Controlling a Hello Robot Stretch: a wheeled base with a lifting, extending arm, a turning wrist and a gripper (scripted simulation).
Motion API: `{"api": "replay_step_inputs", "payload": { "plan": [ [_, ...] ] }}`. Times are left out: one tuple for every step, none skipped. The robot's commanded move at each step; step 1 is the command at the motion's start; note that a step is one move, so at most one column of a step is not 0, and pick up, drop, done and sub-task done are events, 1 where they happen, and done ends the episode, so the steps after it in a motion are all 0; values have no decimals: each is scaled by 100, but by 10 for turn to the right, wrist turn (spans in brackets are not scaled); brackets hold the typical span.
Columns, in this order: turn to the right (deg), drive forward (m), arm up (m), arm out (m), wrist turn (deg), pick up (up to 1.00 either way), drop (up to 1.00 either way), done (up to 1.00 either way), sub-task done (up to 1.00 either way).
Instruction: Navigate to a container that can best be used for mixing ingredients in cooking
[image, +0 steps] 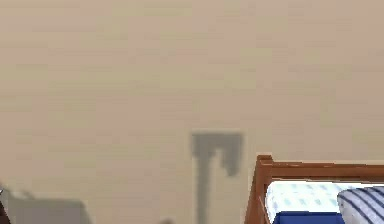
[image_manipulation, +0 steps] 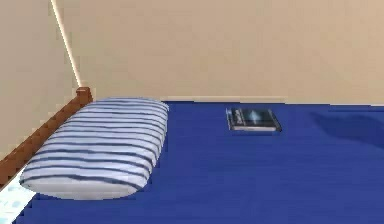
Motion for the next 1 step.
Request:
{"api": "replay_step_inputs", "payload": {
  "plan": [
    [0,30,0,0,0,0,0,0,0]
  ]
}}
